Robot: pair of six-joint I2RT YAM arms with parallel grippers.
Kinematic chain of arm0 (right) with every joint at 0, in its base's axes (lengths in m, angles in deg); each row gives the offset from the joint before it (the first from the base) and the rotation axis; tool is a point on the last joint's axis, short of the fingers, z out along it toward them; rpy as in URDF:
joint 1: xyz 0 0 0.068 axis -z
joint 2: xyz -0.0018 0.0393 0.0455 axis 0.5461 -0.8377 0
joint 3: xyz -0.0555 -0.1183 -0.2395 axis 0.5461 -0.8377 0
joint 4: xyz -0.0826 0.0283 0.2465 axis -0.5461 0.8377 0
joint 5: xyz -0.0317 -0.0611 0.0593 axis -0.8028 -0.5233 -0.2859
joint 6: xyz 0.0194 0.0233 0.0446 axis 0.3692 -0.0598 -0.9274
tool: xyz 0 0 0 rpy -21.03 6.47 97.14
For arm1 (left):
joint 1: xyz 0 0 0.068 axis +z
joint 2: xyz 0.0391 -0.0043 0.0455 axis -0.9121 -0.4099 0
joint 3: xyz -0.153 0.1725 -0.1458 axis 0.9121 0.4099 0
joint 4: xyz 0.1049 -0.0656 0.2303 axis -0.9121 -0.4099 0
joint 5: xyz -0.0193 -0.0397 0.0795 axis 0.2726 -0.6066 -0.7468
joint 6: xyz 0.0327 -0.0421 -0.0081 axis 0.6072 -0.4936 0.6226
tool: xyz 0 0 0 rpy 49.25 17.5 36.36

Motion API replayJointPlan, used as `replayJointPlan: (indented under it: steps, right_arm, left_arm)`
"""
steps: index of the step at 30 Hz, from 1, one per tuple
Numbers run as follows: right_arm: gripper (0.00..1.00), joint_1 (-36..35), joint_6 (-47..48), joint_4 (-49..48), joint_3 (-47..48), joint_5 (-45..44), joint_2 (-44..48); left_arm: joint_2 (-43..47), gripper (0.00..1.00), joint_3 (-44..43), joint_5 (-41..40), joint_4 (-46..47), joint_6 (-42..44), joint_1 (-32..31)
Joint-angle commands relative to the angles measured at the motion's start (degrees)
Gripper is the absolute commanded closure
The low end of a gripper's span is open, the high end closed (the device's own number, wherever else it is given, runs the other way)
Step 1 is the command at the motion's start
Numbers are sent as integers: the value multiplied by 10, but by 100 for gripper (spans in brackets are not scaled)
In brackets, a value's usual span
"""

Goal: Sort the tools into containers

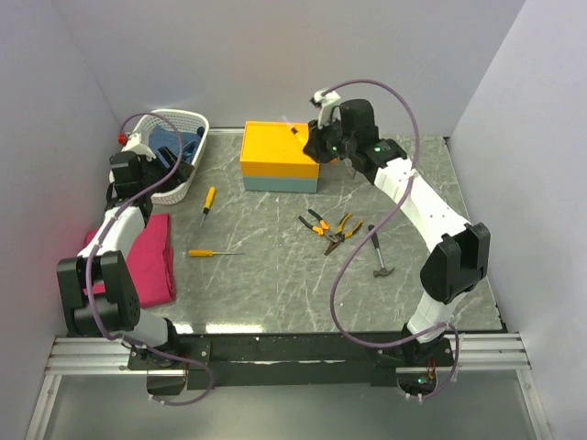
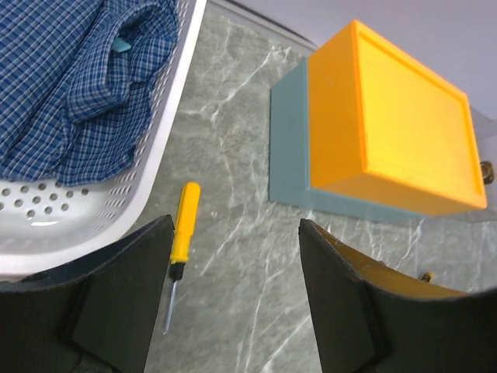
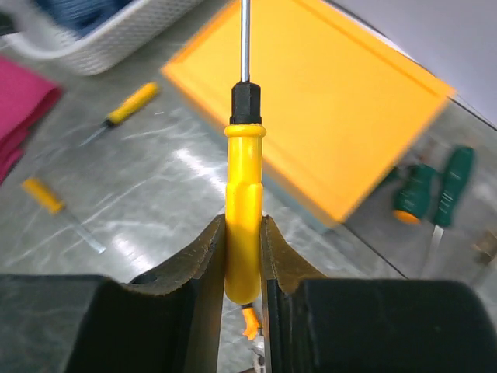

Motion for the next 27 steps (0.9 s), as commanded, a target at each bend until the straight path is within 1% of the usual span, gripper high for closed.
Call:
replayJointPlan:
  steps: [1,4,6,12,13,14,15,16,17,19,20,21,23,24,26,27]
  right_arm:
    - [100,39,-72,-25,48,-89,-40]
    - [100,73,-102,-22,70,-111,-76]
    - [100,88,-104,-19,83,-118,-99]
    - [100,102,-59,-16,84,-139,-140]
    - [94,102,-54,-14,82,-142,-147]
    - [75,101,-54,-12,82,-145,-150]
    - [65,101,-54,-11,79,-144,-150]
    - [59,101,-54,-12,79,-141,-148]
    - [46,99,-53,-11,79,-131,-145]
    - [38,96,-48,-15,84,-117,-132]
    - [29,92,-48,-16,88,-106,-127]
    - [25,79,-23,-22,93,-105,-121]
    - [21,62,-6,-30,95,-102,-104]
    - [21,46,1,-35,94,-79,-97]
    - [21,28,5,-39,89,-64,-83]
    - [21,21,0,-41,80,-63,-80]
  left_arm:
    - [-4,28,-41,16,28,-28,-7]
    - [4,28,-43,9,7,-5,-9]
    - [15,28,-39,0,-1,7,-9]
    - [28,28,-10,3,1,3,-16]
    - [27,28,-11,4,1,3,-17]
    - [25,28,-12,3,1,5,-17]
    - [23,28,-15,2,1,6,-17]
    - [22,28,-18,2,1,8,-17]
    - [20,28,-20,1,1,12,-17]
    - [15,28,-27,2,1,14,-17]
    - [15,28,-27,2,0,14,-17]
    - [13,28,-29,2,0,14,-17]
    - [9,26,-29,0,-6,16,-17]
    - [4,26,-33,-3,-15,22,-18]
    - [-10,26,-41,-7,-39,44,-17]
    - [-34,27,-63,-12,-78,55,-19]
